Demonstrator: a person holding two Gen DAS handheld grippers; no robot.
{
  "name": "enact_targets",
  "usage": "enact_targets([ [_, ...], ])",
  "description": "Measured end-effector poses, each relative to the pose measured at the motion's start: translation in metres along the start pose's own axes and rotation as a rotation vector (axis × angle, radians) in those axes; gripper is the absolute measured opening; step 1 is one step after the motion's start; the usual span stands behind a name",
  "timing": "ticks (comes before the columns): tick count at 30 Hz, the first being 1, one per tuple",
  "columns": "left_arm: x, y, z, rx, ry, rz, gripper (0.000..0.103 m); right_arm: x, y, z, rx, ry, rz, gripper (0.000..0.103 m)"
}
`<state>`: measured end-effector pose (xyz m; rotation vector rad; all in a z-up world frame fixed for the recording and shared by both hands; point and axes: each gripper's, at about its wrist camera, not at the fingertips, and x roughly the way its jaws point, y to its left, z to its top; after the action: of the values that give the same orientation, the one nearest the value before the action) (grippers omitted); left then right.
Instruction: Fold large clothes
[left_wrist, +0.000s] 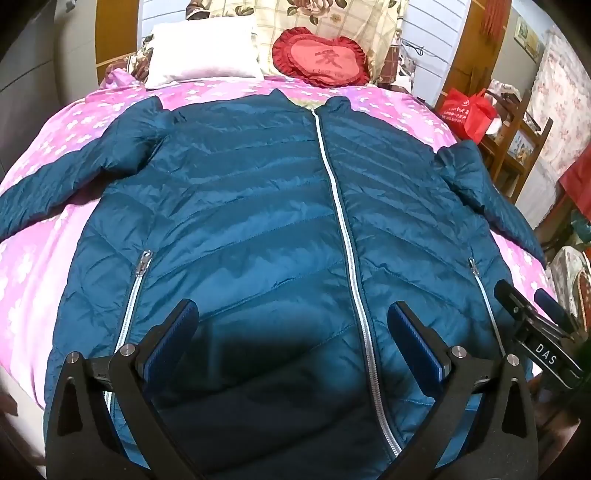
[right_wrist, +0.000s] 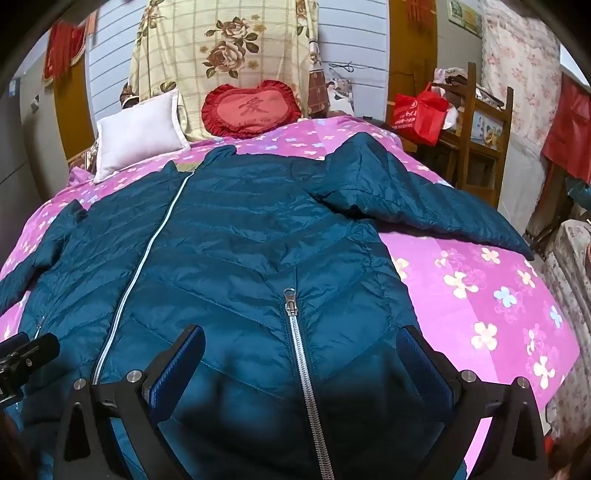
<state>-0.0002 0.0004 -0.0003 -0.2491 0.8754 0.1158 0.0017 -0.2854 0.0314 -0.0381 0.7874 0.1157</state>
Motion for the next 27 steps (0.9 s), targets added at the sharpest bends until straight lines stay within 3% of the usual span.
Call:
enact_targets([
  [20, 0.0061, -0.0010, -0.0040, -0.001, 0.002, -0.003, 0.103, 0.0007, -0.0028, -0.0007, 0.001, 0.005, -0.006, 0.103],
  [27, 0.0080, 0.0001, -0.0013, -0.004, 0.000, -0.005, 0.103, 0.0043, 0.0056, -0.0022, -0.048, 0.021, -0.053, 0.103],
])
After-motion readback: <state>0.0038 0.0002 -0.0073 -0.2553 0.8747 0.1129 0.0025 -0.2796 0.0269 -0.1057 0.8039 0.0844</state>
